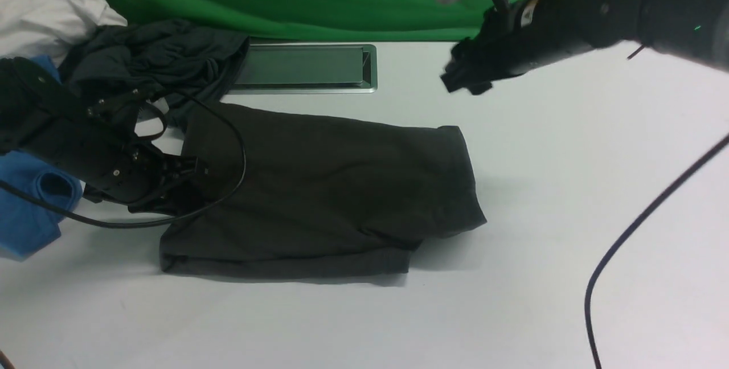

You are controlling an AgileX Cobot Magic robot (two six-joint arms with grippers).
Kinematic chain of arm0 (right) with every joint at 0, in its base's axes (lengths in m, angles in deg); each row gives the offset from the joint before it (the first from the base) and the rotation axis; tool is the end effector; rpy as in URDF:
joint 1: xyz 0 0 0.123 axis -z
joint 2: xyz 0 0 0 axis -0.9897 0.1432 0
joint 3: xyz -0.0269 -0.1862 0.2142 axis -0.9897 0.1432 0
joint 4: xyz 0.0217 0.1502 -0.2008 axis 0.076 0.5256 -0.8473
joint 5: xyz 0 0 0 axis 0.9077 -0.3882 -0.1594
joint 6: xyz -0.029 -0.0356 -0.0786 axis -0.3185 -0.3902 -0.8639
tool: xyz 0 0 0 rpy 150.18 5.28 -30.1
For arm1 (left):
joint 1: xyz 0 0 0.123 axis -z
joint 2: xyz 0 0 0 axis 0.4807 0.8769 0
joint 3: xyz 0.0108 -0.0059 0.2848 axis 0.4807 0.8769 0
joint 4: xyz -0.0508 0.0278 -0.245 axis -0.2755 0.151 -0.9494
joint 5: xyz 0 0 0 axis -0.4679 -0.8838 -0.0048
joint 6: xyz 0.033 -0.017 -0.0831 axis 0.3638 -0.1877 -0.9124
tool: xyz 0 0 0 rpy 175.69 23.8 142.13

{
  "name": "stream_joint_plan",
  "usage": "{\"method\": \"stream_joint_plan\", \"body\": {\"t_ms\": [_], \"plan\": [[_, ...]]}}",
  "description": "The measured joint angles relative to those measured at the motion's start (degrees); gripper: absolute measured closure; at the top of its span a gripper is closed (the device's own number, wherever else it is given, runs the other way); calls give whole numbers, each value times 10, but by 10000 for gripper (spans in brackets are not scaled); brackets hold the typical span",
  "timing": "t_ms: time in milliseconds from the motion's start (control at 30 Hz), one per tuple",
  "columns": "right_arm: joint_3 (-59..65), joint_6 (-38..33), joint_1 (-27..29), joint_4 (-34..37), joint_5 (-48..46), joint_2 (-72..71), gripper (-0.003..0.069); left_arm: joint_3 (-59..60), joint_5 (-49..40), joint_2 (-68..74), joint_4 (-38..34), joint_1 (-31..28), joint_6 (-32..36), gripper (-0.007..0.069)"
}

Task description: Fold a long-sleeved shirt on a white desktop.

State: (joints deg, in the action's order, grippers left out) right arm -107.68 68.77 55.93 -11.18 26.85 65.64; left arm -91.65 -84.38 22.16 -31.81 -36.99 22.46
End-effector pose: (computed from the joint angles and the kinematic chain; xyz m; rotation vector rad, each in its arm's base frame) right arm 0.3798 0.1899 0.2669 -0.7341 2.3164 0.2131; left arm 0.3497 0.0175 0.1597 0.0080 2.8156 -0.4784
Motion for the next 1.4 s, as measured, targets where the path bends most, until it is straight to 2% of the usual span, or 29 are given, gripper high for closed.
{"method": "stream_joint_plan", "body": {"t_ms": [233,467,600,800,967,1000,1033,1067,1233,1333,1400], "plan": [[80,-37,-64,28,-58,26,337,0,-1,0,0,0,0,556],[169,-55,-50,43,-23,41,463,0,-1,0,0,0,0,556],[179,-56,-24,65,-11,42,461,0,-12,0,0,0,3,556],[177,-58,9,51,-8,33,393,0,-38,-9,-4,1,7,537],[158,-59,19,20,-33,5,389,0,-32,-37,2,0,8,430],[140,-62,12,20,-31,-18,389,0,-30,-49,3,0,4,346],[140,-64,11,20,-31,-21,389,0,-30,-51,3,0,3,335],[119,-76,-4,27,-24,-40,404,0,-30,-64,4,0,-4,250],[48,-142,-73,63,-22,-47,599,-1,-43,-123,25,0,-59,9],[8,-147,-93,69,-28,-24,630,-8,-55,-156,46,0,-85,-41],[-68,-138,-106,75,-64,28,643,-18,-73,-203,59,0,-113,-62]]}}
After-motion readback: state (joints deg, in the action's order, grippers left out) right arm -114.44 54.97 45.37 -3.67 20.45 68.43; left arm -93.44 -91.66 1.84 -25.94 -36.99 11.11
